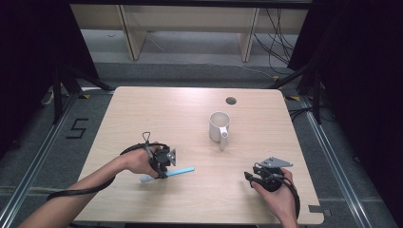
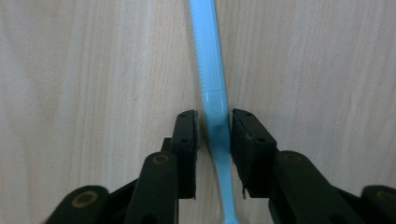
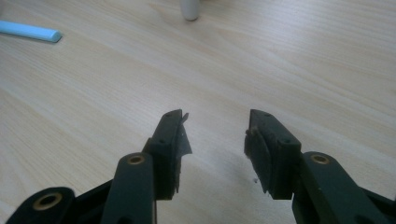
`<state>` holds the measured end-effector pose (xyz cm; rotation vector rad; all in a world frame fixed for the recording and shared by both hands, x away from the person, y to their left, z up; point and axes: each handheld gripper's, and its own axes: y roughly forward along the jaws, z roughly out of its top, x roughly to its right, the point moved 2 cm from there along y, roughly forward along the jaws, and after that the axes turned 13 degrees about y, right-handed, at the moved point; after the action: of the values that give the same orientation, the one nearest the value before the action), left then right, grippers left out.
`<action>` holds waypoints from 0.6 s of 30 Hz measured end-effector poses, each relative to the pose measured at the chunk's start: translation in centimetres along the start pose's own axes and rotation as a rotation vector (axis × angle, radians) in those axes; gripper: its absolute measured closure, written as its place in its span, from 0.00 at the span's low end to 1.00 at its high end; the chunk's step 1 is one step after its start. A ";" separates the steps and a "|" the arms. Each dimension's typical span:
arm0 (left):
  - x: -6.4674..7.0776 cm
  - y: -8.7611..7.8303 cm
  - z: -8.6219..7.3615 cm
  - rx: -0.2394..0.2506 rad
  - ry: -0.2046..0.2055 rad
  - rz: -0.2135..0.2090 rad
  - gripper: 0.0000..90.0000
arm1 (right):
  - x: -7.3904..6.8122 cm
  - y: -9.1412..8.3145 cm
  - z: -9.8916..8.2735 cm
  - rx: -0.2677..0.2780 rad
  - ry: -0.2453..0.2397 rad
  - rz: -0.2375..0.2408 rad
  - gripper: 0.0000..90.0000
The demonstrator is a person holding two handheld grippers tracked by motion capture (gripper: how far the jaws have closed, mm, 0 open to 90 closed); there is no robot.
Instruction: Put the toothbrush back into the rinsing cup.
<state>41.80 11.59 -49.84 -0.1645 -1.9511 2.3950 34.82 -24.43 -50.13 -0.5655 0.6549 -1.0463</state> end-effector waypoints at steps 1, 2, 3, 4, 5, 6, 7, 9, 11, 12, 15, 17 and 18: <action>0.0 0.0 0.0 -0.003 -0.002 -0.005 0.80 | -0.1 0.1 -0.1 -0.008 0.006 0.002 0.62; -0.1 0.0 0.1 -0.004 -0.002 -0.010 0.81 | -0.1 0.1 -0.2 -0.006 0.003 -0.001 0.62; -0.1 0.0 0.1 -0.005 -0.008 -0.018 0.82 | -0.5 0.1 -0.3 -0.038 0.042 0.001 0.62; -0.1 0.0 0.1 -0.008 -0.003 -0.019 0.82 | -0.5 0.1 -0.3 -0.038 0.042 0.001 0.62; -0.3 0.0 0.2 -0.016 0.010 -0.019 0.83 | -0.4 0.1 -0.3 -0.033 0.024 0.002 0.62; -0.3 0.0 0.2 -0.016 0.010 -0.019 0.83 | -0.4 0.1 -0.3 -0.033 0.024 0.002 0.62; -0.3 0.0 0.2 -0.020 0.011 -0.021 0.84 | -0.4 0.0 -0.3 -0.033 0.036 0.006 0.62; -0.4 0.0 0.2 -0.021 0.010 -0.026 0.85 | -0.2 0.1 -0.3 -0.030 0.017 0.003 0.62; -0.5 0.0 0.2 -0.022 0.014 -0.032 0.86 | -0.3 0.1 -0.3 -0.018 0.012 0.002 0.62; -0.5 0.0 0.2 -0.024 0.018 -0.034 0.86 | -0.4 0.0 -0.3 -0.031 0.032 0.006 0.62; -0.4 0.1 0.5 -0.043 0.042 -0.038 0.86 | -0.4 0.0 -0.3 -0.034 0.023 0.004 0.62; -0.4 0.1 0.5 -0.045 0.046 -0.040 0.87 | -0.3 0.1 -0.2 -0.024 0.008 0.007 0.62; -0.5 0.1 0.5 -0.044 0.051 -0.045 0.87 | -0.5 0.1 -0.1 -0.017 0.007 0.011 0.62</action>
<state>42.21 10.99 -49.78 -0.1801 -1.9650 2.2980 34.60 -24.02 -50.18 -0.5727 0.6729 -1.0340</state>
